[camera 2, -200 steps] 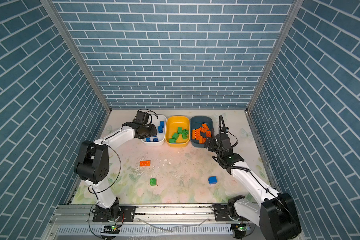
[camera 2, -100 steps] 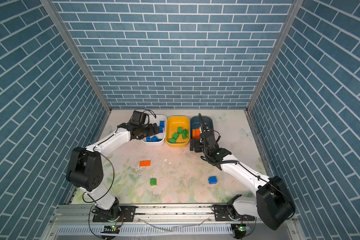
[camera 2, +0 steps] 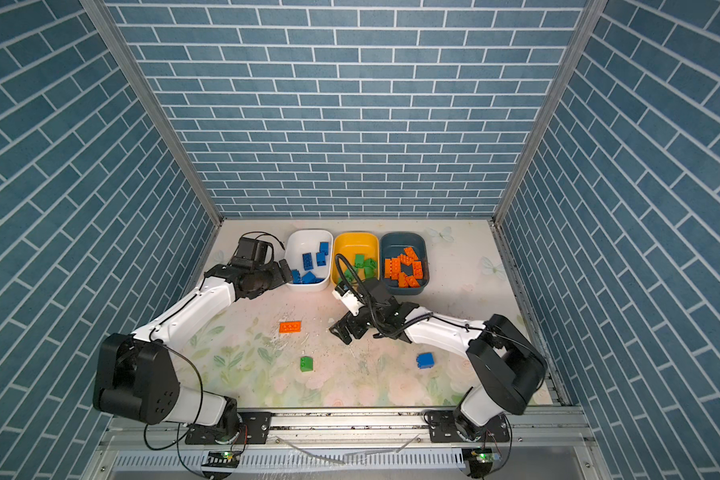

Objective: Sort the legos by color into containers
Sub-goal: 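Grasp the loose green brick with the right gripper while the left approaches an orange brick, then grasp the orange brick with the left while the right carries the green brick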

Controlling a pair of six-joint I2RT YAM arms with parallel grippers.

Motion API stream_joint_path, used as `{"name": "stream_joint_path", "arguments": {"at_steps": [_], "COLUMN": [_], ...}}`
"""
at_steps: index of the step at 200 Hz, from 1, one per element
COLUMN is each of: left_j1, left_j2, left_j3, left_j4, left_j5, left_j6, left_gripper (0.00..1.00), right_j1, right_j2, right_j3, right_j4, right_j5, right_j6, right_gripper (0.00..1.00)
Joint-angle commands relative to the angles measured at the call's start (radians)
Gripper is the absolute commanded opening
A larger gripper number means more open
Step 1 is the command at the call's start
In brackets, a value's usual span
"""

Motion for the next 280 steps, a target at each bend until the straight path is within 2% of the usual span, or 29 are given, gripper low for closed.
{"name": "stream_joint_path", "arguments": {"at_steps": [1,12,30,46,58,95,130,174,202,255,280], "left_j1": [0.031,0.043,0.058,0.064,0.067,0.069,0.072,0.072,0.072,0.070,0.067], "left_j2": [-0.053,-0.072,-0.094,-0.103,-0.108,-0.118,-0.118,-0.117,-0.110,-0.083,-0.084], "left_j3": [-0.048,-0.071,-0.098,-0.109,-0.113,-0.132,-0.148,-0.152,-0.152,-0.161,-0.155], "left_j4": [-0.042,-0.044,-0.048,-0.054,-0.059,-0.058,-0.059,-0.058,-0.063,-0.049,-0.054], "left_j5": [-0.027,-0.030,-0.032,-0.034,-0.036,-0.035,-0.035,-0.037,-0.036,0.005,0.006], "left_j6": [-0.014,-0.016,-0.017,-0.014,-0.012,-0.007,-0.007,-0.001,0.000,-0.019,-0.023], "left_gripper": [0.98,0.98,0.98,0.99,0.99,0.99,0.99,0.99,0.99,0.99,0.99], "right_j1": [0.069,0.102,0.141,0.170,0.192,0.245,0.258,0.272,0.271,0.246,0.186], "right_j2": [0.069,0.087,0.123,0.166,0.207,0.296,0.361,0.420,0.418,0.351,0.264], "right_j3": [0.120,0.115,0.112,0.145,0.189,0.264,0.320,0.384,0.380,0.312,0.228], "right_j4": [-0.086,-0.072,-0.071,-0.144,-0.205,-0.218,-0.229,-0.307,-0.307,-0.261,-0.180], "right_j5": [-0.100,-0.098,-0.164,-0.185,-0.159,-0.036,-0.007,-0.020,-0.023,-0.009,0.026], "right_j6": [-0.224,-0.308,-0.452,-0.565,-0.603,-0.606,-0.602,-0.674,-0.679,-0.652,-0.613], "right_gripper": [0.92,0.91,0.89,0.88,0.86,0.81,0.77,0.58,0.45,0.32,0.31]}}
